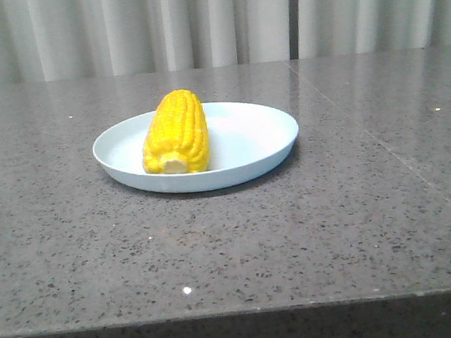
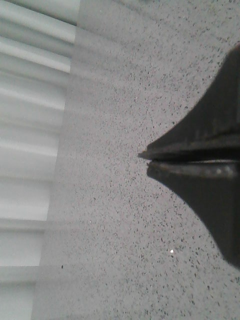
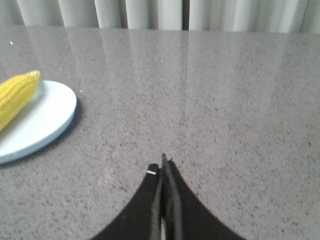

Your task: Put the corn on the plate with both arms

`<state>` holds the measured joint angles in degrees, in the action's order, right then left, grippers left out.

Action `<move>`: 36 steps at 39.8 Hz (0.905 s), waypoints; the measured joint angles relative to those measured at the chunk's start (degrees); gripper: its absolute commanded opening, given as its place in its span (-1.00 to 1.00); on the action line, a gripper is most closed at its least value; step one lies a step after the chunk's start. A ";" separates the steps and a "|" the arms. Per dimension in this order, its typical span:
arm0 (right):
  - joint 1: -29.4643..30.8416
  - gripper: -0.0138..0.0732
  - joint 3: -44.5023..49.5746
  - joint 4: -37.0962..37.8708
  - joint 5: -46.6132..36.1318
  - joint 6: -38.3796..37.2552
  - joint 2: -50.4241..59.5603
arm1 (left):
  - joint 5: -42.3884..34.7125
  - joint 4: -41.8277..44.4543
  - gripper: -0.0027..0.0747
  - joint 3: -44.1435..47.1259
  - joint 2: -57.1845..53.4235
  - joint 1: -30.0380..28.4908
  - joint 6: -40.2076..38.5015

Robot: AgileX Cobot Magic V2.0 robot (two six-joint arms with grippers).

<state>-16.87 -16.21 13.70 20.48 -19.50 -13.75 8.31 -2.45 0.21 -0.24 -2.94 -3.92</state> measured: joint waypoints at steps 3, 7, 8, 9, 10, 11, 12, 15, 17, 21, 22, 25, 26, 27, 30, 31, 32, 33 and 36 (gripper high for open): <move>0.77 -0.95 1.55 1.08 -0.88 0.00 0.00 | 0.00 0.00 -0.98 0.00 0.00 0.00 0.00; 3.34 -0.95 4.47 1.84 -4.78 0.00 0.94 | 0.00 0.00 -0.98 0.00 0.00 0.00 0.00; 4.01 -0.95 5.46 1.98 -6.12 0.00 1.48 | 0.00 0.00 -0.98 0.00 0.00 0.00 0.00; 4.96 -0.95 6.50 1.98 -7.20 0.00 1.97 | 0.00 0.00 -0.98 0.00 0.00 0.00 0.00; 5.71 -0.95 7.29 2.09 -8.65 0.00 2.76 | 0.00 0.00 -0.98 0.00 0.00 0.00 0.00; 6.71 -0.95 8.39 2.09 -9.98 0.00 3.64 | 0.00 0.00 -0.98 0.00 0.00 0.00 0.00; 7.45 -0.95 9.20 2.19 -10.84 0.00 4.34 | 0.00 0.00 -0.98 0.00 0.00 0.00 0.00; 10.08 -0.95 11.90 2.29 -13.00 0.00 6.80 | 0.00 0.00 -0.98 0.00 0.00 0.00 0.00; 11.65 -0.95 13.46 2.29 -13.61 0.00 8.27 | 0.00 0.00 -0.98 0.00 0.00 0.00 0.00; 14.22 -0.95 15.99 2.29 -14.02 0.00 10.91 | 0.00 0.00 -0.98 0.00 0.00 0.00 0.00; 14.57 -0.95 16.55 2.29 -14.18 0.00 11.61 | 0.00 0.00 -0.98 0.00 0.00 0.00 0.00; 15.13 -0.95 17.53 2.29 -14.21 0.00 13.37 | 0.00 0.00 -0.98 0.00 0.00 0.00 0.00; 15.13 -0.95 17.66 2.29 -14.21 0.00 13.62 | 0.00 0.00 -0.98 0.00 0.00 0.00 0.00; 15.13 -0.95 17.76 2.29 -14.08 0.00 13.98 | 0.00 0.00 -0.98 0.00 0.00 0.00 0.00; 15.13 -0.95 17.76 2.17 -13.32 0.00 14.24 | 0.00 0.00 -0.98 0.00 0.00 0.00 0.00; 15.13 -0.95 17.76 2.17 -13.02 0.00 14.35 | 0.00 0.00 -0.98 0.00 0.00 0.00 0.00; 15.13 -0.95 17.76 2.17 -12.87 0.00 14.34 | 0.00 0.00 -0.98 0.00 0.00 0.00 0.00; 15.17 -0.95 17.76 2.17 -12.73 0.00 14.34 | 0.00 0.00 -0.98 0.00 0.00 0.00 0.00; 15.17 -0.95 17.76 2.10 -12.37 0.00 14.34 | 0.00 0.00 -0.98 0.00 0.00 0.00 0.00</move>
<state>-1.70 1.55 15.79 8.11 -19.50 0.59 8.31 -2.45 0.21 -0.24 -2.94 -3.92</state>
